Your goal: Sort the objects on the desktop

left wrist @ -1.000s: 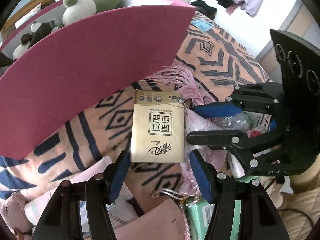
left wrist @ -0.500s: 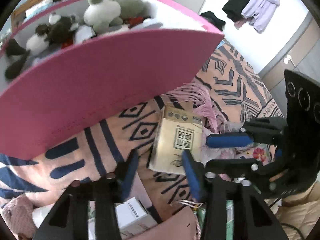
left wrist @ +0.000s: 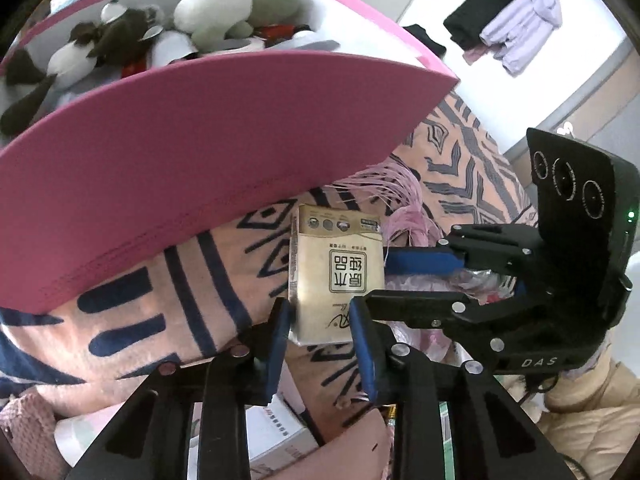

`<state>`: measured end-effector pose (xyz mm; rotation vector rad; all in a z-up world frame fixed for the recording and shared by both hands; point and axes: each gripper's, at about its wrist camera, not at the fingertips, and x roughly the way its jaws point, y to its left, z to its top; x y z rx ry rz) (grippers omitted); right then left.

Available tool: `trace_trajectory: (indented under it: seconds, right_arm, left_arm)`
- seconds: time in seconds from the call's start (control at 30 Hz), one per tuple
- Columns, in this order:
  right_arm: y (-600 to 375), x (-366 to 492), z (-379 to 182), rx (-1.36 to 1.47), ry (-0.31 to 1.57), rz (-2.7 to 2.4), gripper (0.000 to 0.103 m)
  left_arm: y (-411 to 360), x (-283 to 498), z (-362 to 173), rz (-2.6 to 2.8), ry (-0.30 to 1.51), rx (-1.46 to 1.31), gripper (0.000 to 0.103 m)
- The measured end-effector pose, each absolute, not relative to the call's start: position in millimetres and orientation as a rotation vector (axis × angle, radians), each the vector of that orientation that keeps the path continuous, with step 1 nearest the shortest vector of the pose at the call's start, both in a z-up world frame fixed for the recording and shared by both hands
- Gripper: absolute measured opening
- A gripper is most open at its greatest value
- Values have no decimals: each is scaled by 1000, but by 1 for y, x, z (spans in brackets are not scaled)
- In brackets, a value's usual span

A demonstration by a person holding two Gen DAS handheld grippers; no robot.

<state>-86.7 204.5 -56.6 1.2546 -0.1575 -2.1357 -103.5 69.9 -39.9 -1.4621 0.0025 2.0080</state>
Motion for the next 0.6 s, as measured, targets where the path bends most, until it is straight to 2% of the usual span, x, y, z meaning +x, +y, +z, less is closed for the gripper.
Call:
trace_trajectory:
  seconds: [0.3,0.6]
  right_arm:
    - [213,-109,-67,1296,-358,-2055,35]
    - [203,-97,-48,1201,-262,-2126,34]
  left_arm:
    - [65,-109,-45,2007,-66,-1470,29]
    - [64,-95,-29,2087,-73,-1405,29]
